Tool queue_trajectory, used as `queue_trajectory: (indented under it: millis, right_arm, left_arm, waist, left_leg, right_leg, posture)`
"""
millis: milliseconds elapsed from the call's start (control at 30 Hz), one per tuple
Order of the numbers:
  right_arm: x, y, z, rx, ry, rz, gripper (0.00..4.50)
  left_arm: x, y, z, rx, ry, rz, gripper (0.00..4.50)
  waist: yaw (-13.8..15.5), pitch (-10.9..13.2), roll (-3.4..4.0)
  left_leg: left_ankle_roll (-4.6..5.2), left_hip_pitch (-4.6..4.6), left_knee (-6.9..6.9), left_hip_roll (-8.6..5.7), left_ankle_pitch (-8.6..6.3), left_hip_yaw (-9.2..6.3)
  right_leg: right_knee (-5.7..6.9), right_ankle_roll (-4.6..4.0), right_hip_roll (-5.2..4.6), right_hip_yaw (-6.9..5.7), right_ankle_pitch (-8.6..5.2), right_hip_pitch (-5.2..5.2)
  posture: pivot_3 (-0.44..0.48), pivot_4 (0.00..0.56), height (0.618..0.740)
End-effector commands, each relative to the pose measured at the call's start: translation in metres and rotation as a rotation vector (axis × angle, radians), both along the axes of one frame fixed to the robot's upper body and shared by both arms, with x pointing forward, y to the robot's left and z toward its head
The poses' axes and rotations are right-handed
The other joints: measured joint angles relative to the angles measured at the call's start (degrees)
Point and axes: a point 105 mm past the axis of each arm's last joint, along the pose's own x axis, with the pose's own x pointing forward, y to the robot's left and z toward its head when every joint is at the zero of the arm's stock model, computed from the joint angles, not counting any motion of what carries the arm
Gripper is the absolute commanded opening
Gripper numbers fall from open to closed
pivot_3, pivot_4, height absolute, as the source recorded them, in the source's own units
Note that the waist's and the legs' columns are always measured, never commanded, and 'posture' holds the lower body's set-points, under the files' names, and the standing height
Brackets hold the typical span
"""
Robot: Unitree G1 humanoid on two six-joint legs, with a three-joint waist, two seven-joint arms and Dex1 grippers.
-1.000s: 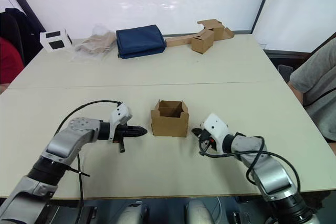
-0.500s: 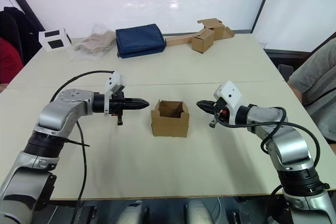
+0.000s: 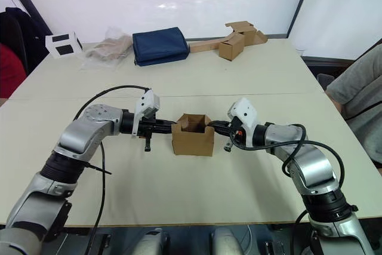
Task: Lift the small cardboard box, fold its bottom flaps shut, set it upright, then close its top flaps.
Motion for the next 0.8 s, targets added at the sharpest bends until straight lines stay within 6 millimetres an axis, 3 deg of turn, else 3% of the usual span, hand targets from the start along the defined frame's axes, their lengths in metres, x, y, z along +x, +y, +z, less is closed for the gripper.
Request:
queue_trajectory:
  millis: [33, 267, 500, 700, 800]
  right_arm:
    - [0.000, 0.009, 0.003, 0.003, -0.023, 0.045, 0.00]
    - [0.003, 0.013, -0.010, -0.027, 0.008, 0.061, 0.00]
    - [0.010, 0.010, -0.010, -0.049, -0.007, 0.050, 0.00]
    - [0.008, 0.005, 0.004, -0.011, -0.012, 0.071, 0.00]
    - [0.000, -0.002, 0.037, 0.103, -0.022, 0.095, 0.00]
  left_arm:
    - [0.004, -0.006, -0.003, 0.029, -0.036, -0.016, 0.08]
    - [0.005, -0.009, -0.009, 0.030, -0.031, -0.023, 0.08]
    - [0.008, -0.005, -0.008, 0.004, -0.021, 0.013, 0.08]
    - [0.014, 0.006, 0.012, -0.109, 0.023, 0.073, 0.08]
    - [0.021, 0.029, 0.039, -0.254, 0.020, 0.140, 0.08]
  waist:
    - [0.00, 0.00, 0.00]
    - [0.01, 0.00, 0.00]
    - [-0.02, 0.00, 0.00]
    - [0.00, 0.00, 0.00]
    - [0.00, 0.00, 0.00]
  left_leg:
    - [0.00, 0.00, 0.00, 0.00, 0.00, 0.00]
    - [0.00, 0.00, 0.00, 0.00, 0.00, 0.00]
    - [0.00, 0.00, 0.01, 0.00, 0.00, 0.00]
    - [0.00, 0.00, 0.01, 0.00, 0.00, -0.01]
    - [0.00, -0.03, 0.01, 0.00, 0.00, -0.02]
  right_leg:
    - [0.00, 0.00, 0.01, 0.00, 0.00, 0.00]
    - [0.00, 0.00, 0.00, 0.00, 0.00, 0.00]
    - [0.00, 0.00, 0.00, 0.00, 0.00, 0.00]
    - [0.00, 0.00, 0.00, 0.00, 0.00, 0.00]
    - [0.01, 0.00, 0.00, -0.01, 0.00, -0.03]
  posture:
    - [0.000, 0.150, 0.740]
    - [0.000, 0.150, 0.740]
    - [0.000, 0.150, 0.740]
    - [0.000, 0.150, 0.740]
    - [0.000, 0.150, 0.740]
